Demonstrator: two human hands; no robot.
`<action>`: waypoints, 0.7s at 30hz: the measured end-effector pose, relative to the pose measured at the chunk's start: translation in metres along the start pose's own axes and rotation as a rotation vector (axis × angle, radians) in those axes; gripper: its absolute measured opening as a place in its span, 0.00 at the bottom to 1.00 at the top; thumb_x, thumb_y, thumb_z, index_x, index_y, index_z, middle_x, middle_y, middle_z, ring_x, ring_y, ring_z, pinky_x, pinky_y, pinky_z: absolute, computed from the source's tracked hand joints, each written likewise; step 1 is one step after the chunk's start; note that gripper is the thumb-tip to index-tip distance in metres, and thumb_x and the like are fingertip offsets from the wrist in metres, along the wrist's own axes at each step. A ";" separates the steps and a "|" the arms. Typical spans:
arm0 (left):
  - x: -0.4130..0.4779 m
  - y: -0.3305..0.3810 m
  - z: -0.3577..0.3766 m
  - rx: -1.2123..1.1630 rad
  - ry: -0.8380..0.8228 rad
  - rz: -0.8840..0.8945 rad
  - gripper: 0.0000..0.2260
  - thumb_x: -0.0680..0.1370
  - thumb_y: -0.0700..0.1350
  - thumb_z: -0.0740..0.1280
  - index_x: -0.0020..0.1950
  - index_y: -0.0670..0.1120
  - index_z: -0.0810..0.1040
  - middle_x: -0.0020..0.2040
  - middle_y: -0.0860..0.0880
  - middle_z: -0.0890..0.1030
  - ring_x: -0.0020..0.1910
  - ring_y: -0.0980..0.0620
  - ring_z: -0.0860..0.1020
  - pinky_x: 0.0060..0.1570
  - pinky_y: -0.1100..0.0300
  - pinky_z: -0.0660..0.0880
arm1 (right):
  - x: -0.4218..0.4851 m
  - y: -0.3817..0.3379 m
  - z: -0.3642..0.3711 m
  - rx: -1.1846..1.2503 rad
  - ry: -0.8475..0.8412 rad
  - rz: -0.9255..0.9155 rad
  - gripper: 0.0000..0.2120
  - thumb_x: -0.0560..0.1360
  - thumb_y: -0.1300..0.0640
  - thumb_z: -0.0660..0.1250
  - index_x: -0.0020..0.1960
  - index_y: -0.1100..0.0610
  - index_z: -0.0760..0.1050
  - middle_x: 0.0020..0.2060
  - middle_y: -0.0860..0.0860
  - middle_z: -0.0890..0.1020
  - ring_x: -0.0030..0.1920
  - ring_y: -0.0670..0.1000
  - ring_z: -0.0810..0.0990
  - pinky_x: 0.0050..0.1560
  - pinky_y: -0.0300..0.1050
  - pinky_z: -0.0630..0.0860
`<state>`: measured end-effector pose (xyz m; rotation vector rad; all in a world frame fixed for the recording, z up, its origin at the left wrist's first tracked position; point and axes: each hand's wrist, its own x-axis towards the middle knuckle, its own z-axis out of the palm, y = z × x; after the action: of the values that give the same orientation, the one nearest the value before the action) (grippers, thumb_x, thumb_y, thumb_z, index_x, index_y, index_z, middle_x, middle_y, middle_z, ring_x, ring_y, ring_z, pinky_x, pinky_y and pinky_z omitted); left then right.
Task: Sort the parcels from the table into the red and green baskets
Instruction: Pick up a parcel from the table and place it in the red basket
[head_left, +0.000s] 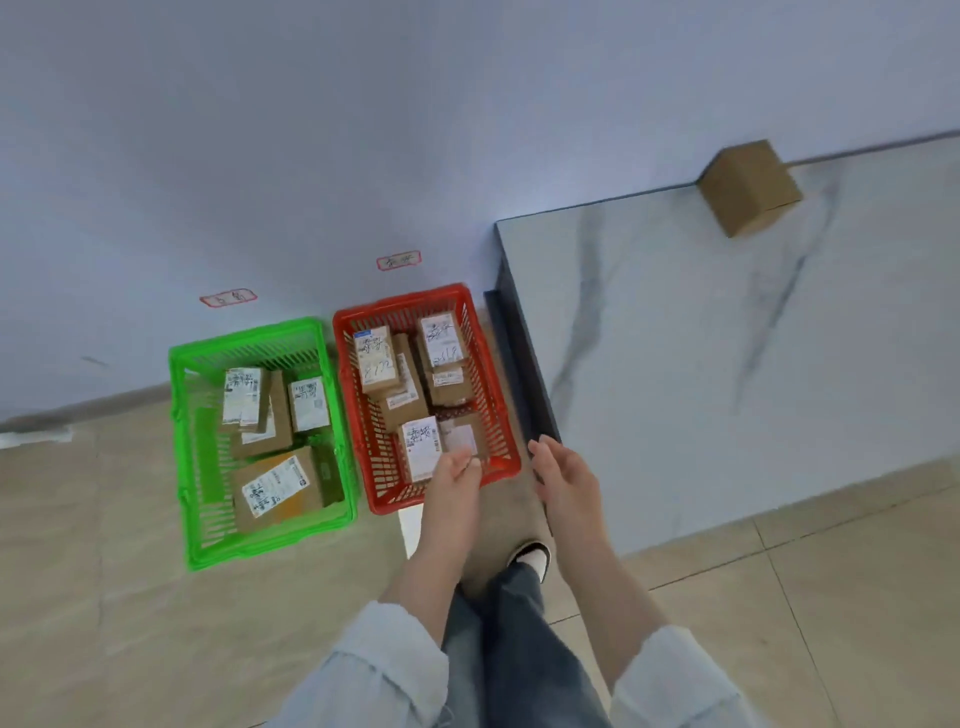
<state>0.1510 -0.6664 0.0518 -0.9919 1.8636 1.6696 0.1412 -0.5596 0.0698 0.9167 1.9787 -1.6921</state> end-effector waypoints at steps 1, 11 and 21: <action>-0.011 0.004 0.007 0.018 -0.005 0.007 0.09 0.81 0.48 0.57 0.58 0.54 0.74 0.61 0.52 0.77 0.61 0.50 0.74 0.66 0.51 0.66 | -0.010 -0.006 -0.012 0.013 0.013 -0.007 0.10 0.78 0.52 0.62 0.57 0.53 0.75 0.47 0.44 0.79 0.49 0.43 0.77 0.55 0.42 0.74; -0.096 0.074 0.143 0.004 -0.210 0.143 0.14 0.80 0.42 0.58 0.66 0.46 0.71 0.65 0.47 0.74 0.65 0.47 0.72 0.65 0.54 0.67 | -0.048 -0.046 -0.176 0.170 0.190 -0.092 0.14 0.78 0.52 0.62 0.61 0.54 0.75 0.58 0.49 0.80 0.60 0.48 0.76 0.66 0.51 0.71; -0.162 0.115 0.336 0.003 -0.248 0.269 0.16 0.81 0.41 0.57 0.69 0.45 0.70 0.67 0.48 0.73 0.66 0.49 0.70 0.69 0.52 0.65 | -0.022 -0.066 -0.384 0.268 0.196 -0.189 0.07 0.78 0.54 0.62 0.55 0.52 0.74 0.55 0.51 0.80 0.57 0.50 0.77 0.61 0.46 0.73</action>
<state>0.1234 -0.3024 0.1894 -0.5188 1.8928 1.8445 0.1593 -0.1961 0.2102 1.0499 2.0514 -2.0839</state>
